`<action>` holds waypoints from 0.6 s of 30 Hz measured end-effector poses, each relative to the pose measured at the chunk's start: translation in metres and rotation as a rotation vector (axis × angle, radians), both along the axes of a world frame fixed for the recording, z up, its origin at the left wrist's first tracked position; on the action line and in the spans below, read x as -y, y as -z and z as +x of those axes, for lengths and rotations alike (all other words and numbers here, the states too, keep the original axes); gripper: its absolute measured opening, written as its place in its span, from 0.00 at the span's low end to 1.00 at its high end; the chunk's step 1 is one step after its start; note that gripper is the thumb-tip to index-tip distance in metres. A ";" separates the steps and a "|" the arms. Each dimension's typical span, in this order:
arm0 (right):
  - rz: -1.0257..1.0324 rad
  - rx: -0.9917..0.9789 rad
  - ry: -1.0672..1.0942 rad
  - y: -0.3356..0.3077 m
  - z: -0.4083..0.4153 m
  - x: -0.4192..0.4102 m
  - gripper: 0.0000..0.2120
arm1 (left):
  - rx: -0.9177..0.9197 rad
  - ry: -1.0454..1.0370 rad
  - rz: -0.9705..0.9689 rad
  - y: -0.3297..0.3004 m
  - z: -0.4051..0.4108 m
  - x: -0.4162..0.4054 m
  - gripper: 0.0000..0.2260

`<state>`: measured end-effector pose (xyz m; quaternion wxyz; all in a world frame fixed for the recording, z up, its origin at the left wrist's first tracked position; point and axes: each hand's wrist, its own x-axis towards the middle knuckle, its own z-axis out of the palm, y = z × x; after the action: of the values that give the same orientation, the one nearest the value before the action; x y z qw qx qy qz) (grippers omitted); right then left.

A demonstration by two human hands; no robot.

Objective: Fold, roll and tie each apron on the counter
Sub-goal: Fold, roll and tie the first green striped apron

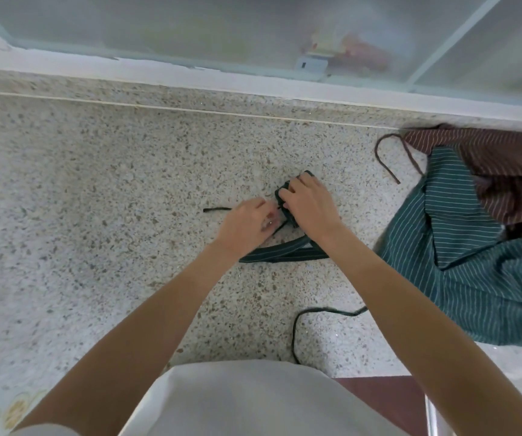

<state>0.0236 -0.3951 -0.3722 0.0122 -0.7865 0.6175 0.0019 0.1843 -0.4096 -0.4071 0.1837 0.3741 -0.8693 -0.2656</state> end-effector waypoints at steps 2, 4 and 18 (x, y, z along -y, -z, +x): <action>0.071 0.022 -0.075 0.001 -0.002 0.003 0.12 | 0.269 0.009 0.189 0.000 -0.010 -0.008 0.13; 0.159 0.040 -0.083 0.003 -0.002 0.005 0.10 | 0.470 0.003 0.219 0.003 -0.017 -0.010 0.16; 0.306 -0.286 0.049 -0.005 -0.003 -0.005 0.07 | 0.459 -0.021 0.223 -0.007 -0.002 0.006 0.10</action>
<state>0.0209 -0.3903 -0.3673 0.0439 -0.7519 0.6243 0.2071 0.1827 -0.4160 -0.3998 -0.0582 0.4516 -0.8497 -0.2659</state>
